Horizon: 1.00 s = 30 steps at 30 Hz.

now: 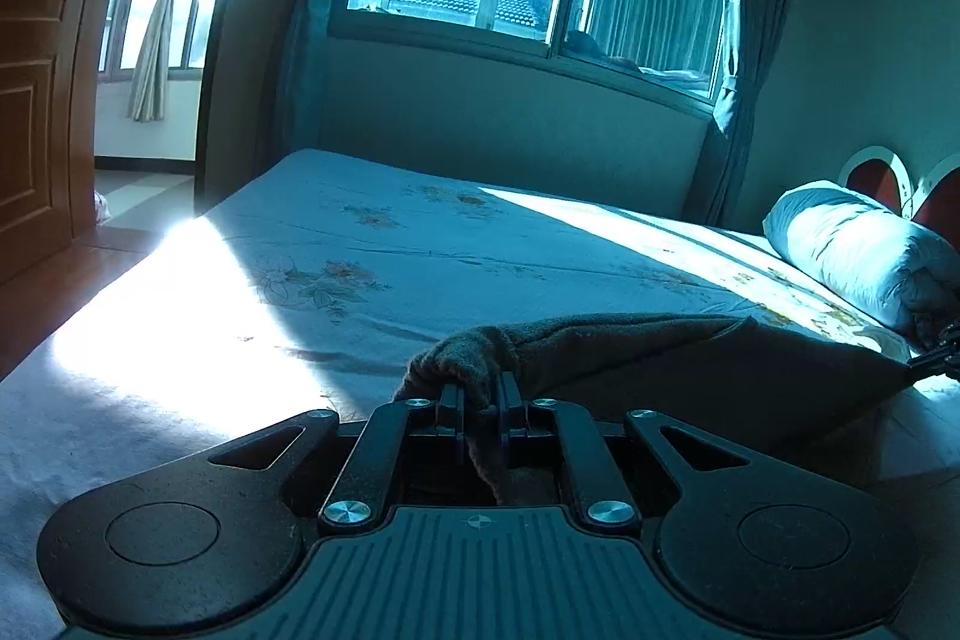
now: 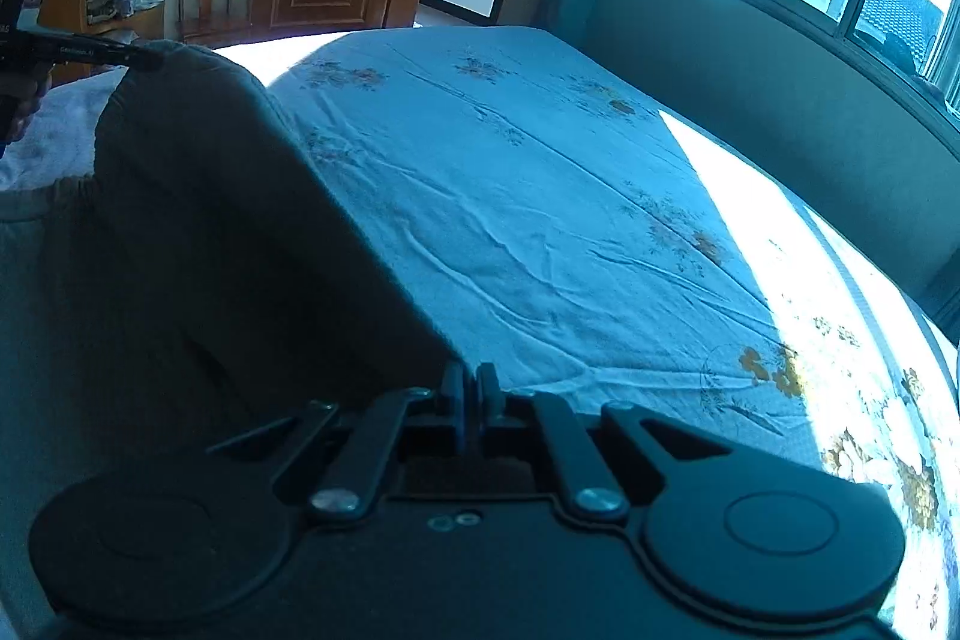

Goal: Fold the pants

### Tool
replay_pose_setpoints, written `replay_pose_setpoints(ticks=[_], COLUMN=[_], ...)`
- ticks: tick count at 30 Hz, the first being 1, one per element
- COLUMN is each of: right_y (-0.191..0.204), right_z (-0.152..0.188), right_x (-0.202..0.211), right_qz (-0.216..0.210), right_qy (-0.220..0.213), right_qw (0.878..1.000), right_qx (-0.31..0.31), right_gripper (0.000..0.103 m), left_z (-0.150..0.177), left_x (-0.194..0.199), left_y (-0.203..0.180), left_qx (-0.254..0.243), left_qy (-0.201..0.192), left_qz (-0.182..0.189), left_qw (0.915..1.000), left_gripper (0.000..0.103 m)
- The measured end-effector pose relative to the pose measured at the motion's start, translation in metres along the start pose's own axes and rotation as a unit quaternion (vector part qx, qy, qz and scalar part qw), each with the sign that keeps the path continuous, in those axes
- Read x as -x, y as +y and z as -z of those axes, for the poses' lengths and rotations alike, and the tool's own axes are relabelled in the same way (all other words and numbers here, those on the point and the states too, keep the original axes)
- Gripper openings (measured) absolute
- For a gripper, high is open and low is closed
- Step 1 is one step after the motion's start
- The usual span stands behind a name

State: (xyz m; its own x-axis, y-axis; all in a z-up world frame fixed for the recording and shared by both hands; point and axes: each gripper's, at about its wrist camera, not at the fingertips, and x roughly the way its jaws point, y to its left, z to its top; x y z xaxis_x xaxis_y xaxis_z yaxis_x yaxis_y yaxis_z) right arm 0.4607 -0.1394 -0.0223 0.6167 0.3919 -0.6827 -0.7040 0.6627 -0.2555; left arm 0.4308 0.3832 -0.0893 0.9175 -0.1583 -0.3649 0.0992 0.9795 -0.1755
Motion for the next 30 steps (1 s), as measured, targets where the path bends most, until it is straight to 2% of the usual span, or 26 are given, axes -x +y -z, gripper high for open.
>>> replay_pose_setpoints(ticks=[3, 4, 5, 6, 7, 8, 12, 14, 16, 19, 20, 24, 28, 30], right_y=[0.029, 0.039, 0.047, 0.053, 0.056, 0.061, 0.067, 0.067, 0.068, 0.071, 0.070, 0.063, 0.055, 0.053], right_z=[0.022, 0.032, 0.042, 0.050, 0.055, 0.061, 0.071, 0.077, 0.082, 0.085, 0.086, 0.091, 0.098, 0.105], right_x=[0.017, 0.021, 0.024, 0.030, 0.035, 0.044, 0.065, 0.072, 0.073, 0.070, 0.068, 0.060, 0.046, 0.039], right_qz=[0.011, 0.015, 0.030, 0.041, 0.048, 0.051, 0.072, 0.079, 0.079, 0.092, 0.096, 0.114, 0.125, 0.119], right_qy=[0.008, 0.010, 0.007, 0.002, -0.005, -0.017, -0.051, -0.068, -0.072, -0.071, -0.070, -0.067, -0.048, -0.045], right_qw=[1.000, 1.000, 0.999, 0.999, 0.999, 0.998, 0.993, 0.986, 0.981, 0.974, 0.969, 0.956, 0.943, 0.935], right_qx=[0.022, 0.025, 0.022, 0.014, 0.002, -0.021, -0.084, -0.127, -0.161, -0.194, -0.216, -0.264, -0.305, -0.332], right_gripper=[0.000, 0.000, 0.000, 0.005, 0.007, 0.008, 0.012, 0.017, 0.018, 0.018, 0.018, 0.018, 0.019, 0.019], left_z=[0.013, 0.018, 0.027, 0.034, 0.042, 0.050, 0.074, 0.081, 0.087, 0.093, 0.095, 0.095, 0.097, 0.098], left_x=[0.030, 0.037, 0.045, 0.052, 0.061, 0.071, 0.105, 0.120, 0.130, 0.133, 0.133, 0.124, 0.109, 0.107], left_y=[-0.001, -0.002, -0.002, -0.001, -0.001, 0.000, 0.004, 0.000, -0.005, -0.025, -0.034, -0.056, -0.068, -0.071], left_qx=[0.001, 0.002, 0.015, 0.027, 0.037, 0.051, 0.120, 0.175, 0.237, 0.292, 0.305, 0.324, 0.334, 0.355], left_qy=[0.006, 0.017, 0.039, 0.056, 0.065, 0.076, 0.105, 0.092, 0.075, 0.052, 0.045, 0.039, 0.046, 0.043], left_qz=[0.027, 0.026, 0.014, 0.002, -0.012, -0.029, -0.084, -0.082, -0.067, -0.048, -0.039, -0.045, -0.067, -0.063], left_qw=[0.9996, 0.9995, 0.9990, 0.9980, 0.9971, 0.9954, 0.9836, 0.9769, 0.9663, 0.9539, 0.9506, 0.9442, 0.9390, 0.9318], left_gripper=[0.010, 0.012, 0.022, 0.029, 0.047, 0.057, 0.059, 0.059, 0.059, 0.059, 0.059, 0.059, 0.059, 0.059])
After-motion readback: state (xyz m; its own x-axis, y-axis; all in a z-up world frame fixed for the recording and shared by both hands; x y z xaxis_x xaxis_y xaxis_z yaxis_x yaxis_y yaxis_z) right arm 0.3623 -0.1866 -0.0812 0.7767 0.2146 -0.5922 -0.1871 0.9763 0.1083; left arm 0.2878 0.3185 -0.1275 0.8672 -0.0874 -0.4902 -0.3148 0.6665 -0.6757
